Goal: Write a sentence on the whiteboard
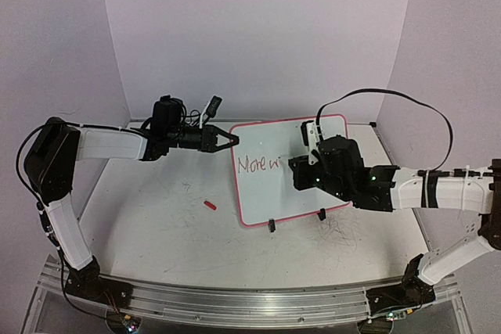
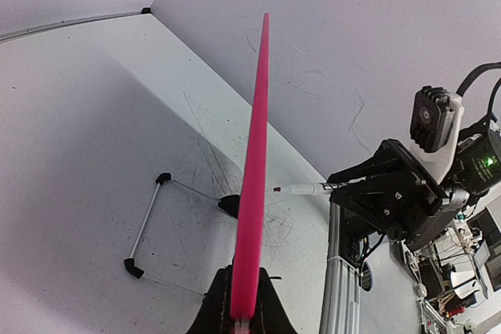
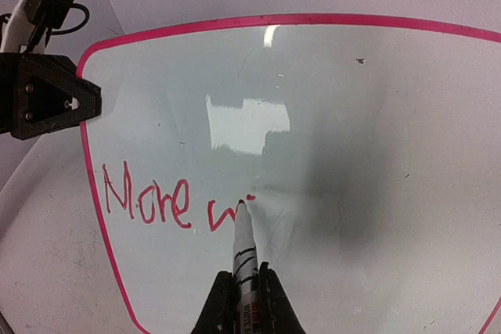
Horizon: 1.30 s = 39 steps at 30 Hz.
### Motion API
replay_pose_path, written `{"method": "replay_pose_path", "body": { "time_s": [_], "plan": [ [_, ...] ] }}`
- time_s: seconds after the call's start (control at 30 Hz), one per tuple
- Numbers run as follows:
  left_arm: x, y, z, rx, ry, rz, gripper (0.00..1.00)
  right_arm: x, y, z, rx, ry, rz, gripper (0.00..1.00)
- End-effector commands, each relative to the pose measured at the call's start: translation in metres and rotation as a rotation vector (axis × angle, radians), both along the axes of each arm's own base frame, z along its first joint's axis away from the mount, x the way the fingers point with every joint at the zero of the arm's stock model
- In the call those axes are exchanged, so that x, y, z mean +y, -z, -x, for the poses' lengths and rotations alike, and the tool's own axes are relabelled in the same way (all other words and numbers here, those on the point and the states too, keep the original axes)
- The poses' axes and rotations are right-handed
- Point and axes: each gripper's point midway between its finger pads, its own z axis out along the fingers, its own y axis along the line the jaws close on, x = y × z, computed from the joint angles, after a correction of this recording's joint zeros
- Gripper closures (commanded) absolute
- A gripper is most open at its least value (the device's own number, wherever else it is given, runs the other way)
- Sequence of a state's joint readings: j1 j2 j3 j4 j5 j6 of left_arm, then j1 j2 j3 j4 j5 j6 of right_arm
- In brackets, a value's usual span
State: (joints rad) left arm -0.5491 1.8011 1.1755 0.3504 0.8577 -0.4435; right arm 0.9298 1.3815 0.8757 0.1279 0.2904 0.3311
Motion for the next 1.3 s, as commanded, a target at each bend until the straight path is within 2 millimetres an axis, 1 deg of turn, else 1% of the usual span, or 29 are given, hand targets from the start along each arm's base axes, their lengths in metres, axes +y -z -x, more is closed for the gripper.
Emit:
{"method": "replay_pose_path", "body": {
  "time_s": [0.0,0.17,0.33,0.5,0.83,1.13,1.27],
  "plan": [
    [0.000,0.001,0.000,0.022,-0.007,0.001,1.00,-0.001,0.003,0.000,0.009,0.003,-0.018,1.00],
    [0.000,0.001,0.000,0.022,-0.007,0.001,1.00,-0.004,0.004,-0.004,-0.001,0.032,-0.008,1.00],
    [0.000,0.001,0.001,0.021,-0.005,0.002,1.00,0.001,0.006,-0.008,-0.001,0.032,-0.006,1.00],
    [0.000,0.000,0.001,0.019,-0.005,0.003,1.00,0.001,0.006,-0.011,-0.008,0.047,-0.001,1.00],
    [-0.001,0.000,0.001,0.020,-0.003,0.003,1.00,-0.002,0.004,-0.014,-0.020,0.071,0.004,1.00],
    [-0.001,0.000,0.001,0.020,-0.003,0.003,1.00,0.000,0.001,-0.016,-0.030,0.072,0.011,1.00],
    [-0.001,-0.001,0.001,0.018,-0.004,0.004,1.00,-0.001,0.005,-0.016,-0.024,0.071,0.017,1.00]
  ]
}}
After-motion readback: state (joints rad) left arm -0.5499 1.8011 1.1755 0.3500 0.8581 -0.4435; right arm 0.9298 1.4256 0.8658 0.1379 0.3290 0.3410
